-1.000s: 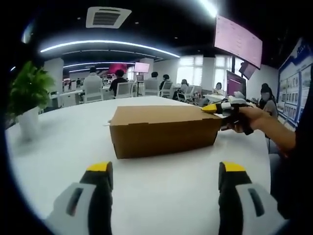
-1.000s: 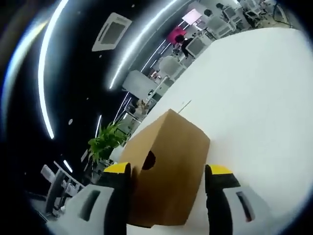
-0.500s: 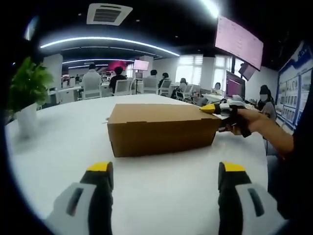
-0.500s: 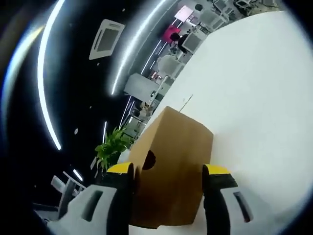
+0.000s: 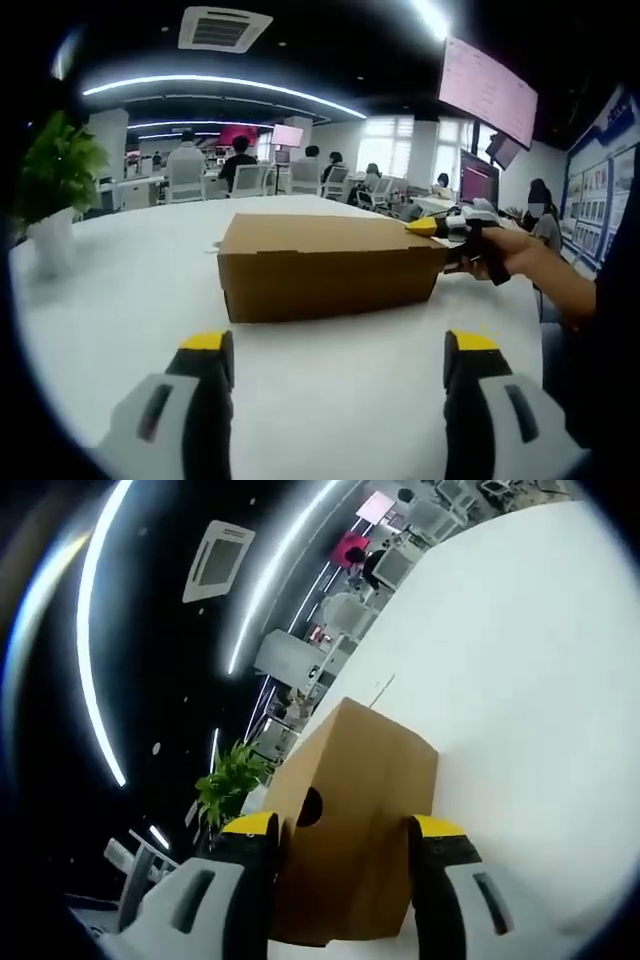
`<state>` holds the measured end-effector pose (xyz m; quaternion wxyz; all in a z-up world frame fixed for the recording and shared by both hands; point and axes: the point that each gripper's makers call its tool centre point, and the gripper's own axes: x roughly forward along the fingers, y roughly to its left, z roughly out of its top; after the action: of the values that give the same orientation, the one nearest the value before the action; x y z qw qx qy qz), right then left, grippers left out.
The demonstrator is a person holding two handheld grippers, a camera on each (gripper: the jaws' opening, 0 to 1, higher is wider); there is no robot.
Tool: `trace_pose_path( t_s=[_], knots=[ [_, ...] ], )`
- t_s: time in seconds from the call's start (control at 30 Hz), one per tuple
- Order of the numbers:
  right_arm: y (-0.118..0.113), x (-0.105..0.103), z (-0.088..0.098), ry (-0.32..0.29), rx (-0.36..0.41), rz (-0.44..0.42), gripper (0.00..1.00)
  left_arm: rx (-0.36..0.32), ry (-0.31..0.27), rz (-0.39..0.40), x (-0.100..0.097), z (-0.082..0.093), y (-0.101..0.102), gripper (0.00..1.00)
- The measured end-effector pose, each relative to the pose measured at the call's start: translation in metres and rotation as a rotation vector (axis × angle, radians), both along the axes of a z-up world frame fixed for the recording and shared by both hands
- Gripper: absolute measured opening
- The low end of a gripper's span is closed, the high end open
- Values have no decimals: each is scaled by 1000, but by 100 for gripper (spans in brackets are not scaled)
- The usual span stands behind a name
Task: Operate the shoe box by opening the lid, removing the specified soft item, and placing it in the target area until the item is outside and the box remains undamaged.
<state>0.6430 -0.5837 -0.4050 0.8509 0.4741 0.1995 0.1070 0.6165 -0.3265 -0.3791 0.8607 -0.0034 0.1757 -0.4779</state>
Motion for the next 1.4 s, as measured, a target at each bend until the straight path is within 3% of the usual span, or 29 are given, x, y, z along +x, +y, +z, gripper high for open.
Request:
trace_pose_path(
  t_s=[0.5,0.87,1.4],
  knots=[
    [-5,-3,2,9,11,-11,46,9,-6,1,0,-2,0,87],
    [-11,-4,7,5,49,-14,33,15,-3,-6,0,-4,-1,87],
    [-13,-6,10,0,69,-17,28,17,-1,-1,-1,-5,1,87]
  ],
)
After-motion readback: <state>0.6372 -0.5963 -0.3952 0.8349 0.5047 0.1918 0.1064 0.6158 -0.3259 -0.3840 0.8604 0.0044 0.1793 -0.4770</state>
